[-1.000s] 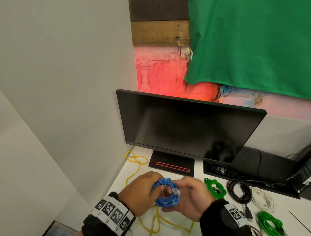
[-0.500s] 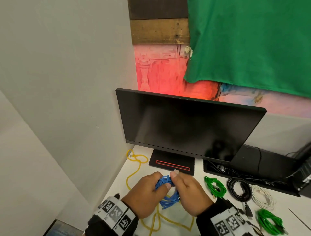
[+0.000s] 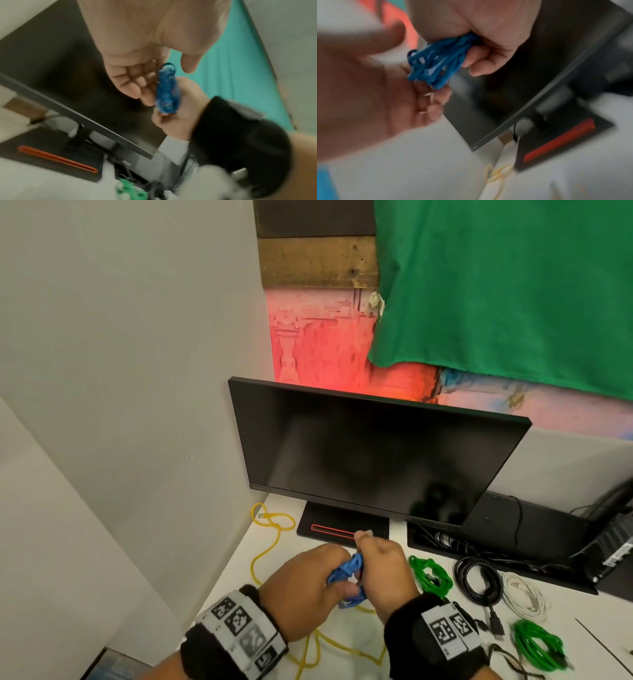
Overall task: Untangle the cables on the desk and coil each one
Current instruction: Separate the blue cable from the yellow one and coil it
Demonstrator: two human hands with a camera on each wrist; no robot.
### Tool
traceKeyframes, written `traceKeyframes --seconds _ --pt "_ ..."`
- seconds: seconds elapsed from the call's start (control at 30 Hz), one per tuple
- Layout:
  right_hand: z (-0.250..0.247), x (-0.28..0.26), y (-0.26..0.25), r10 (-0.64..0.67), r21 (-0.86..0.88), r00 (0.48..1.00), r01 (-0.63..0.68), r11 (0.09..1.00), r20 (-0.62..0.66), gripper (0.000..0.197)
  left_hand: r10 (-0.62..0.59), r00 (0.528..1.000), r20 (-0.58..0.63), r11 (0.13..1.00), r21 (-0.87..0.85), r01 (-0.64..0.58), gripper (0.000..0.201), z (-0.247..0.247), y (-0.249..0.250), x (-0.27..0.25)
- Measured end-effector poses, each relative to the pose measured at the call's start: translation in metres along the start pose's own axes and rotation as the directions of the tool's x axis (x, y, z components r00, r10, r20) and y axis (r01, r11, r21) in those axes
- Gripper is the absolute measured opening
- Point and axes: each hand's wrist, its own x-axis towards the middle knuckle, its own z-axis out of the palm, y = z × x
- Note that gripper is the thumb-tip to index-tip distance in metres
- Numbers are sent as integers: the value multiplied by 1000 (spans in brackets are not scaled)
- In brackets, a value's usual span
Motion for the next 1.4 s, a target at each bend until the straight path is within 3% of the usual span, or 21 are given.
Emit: traceKeyframes --seconds 0.07,0.13,0.23,0.27,0.33,0.43,0.5,0.63,0.7,0.73,0.8,0.87,0.93,0.97,1.03,1.07,1.1,1.13,1.23,1.33,1.4 --pt "-2 2 -7 -212 -165 973 195 967 -92 52 -91 991 -98 969 -240 65 29 5 6 3" --pt "-1 2 -15 -359 -320 929 316 893 -84 49 -249 954 -169 913 -368 174 52 17 15 10" --pt "3 -2 -20 -421 -220 906 402 889 -48 48 -334 888 -317 887 -424 183 58 25 20 26" --pt "3 -3 -21 -424 -138 905 415 899 -37 48 -338 889 -309 871 -461 171 58 21 20 30" --pt "0 -7 -22 -444 -29 896 444 896 -1 48 -351 919 -181 767 -618 172 55 17 19 34" --pt "-3 -11 -26 -514 31 858 513 858 23 41 -405 914 17 475 -851 226 42 14 19 34" --pt "-7 -7 -25 -589 -55 808 587 807 -10 40 -426 904 30 501 -824 263 40 14 20 37" --pt "-15 -2 -12 -766 -418 637 722 552 86 42 -502 865 14 731 -527 433 43 21 14 35" --pt "-15 -7 -3 -802 -466 578 758 456 154 46 -554 822 130 726 -409 553 35 28 13 31" --pt "-15 -11 1 -817 -473 551 773 423 171 49 -586 787 190 674 -424 605 33 31 12 29" --pt "-15 -15 4 -826 -467 532 788 402 186 54 -632 704 324 461 -574 677 38 34 12 24" --pt "-16 -15 4 -834 -443 519 802 400 186 54 -615 680 399 328 -654 681 38 32 13 21" --pt "-20 -11 1 -820 -411 546 796 445 170 50 -576 745 335 366 -710 602 38 30 15 24" --pt "-20 -8 0 -793 -391 589 774 498 156 48 -552 803 225 452 -728 515 43 28 16 27" --pt "-15 -5 2 -659 -304 745 653 693 98 56 -445 892 -81 709 -641 296 56 24 16 33" --pt "-11 -5 2 -527 -221 844 535 815 100 63 -366 906 -211 800 -569 191 59 23 14 33" --pt "-8 -6 1 -374 -129 917 392 911 143 68 -293 908 -300 850 -516 103 59 23 12 31" --pt "-5 -8 1 -259 -59 948 273 960 186 69 -236 905 -354 878 -476 44 57 22 9 27" --pt "-4 -13 -1 -110 91 962 89 992 250 59 -187 889 -417 896 -444 -20 51 27 -2 21" --pt "-3 -14 -3 -22 337 952 -86 937 305 54 -110 838 -535 922 -370 -115 50 31 -6 26" --pt "-3 -8 -2 4 372 948 -129 919 319 56 -53 827 -560 941 -306 -146 49 32 -11 32"
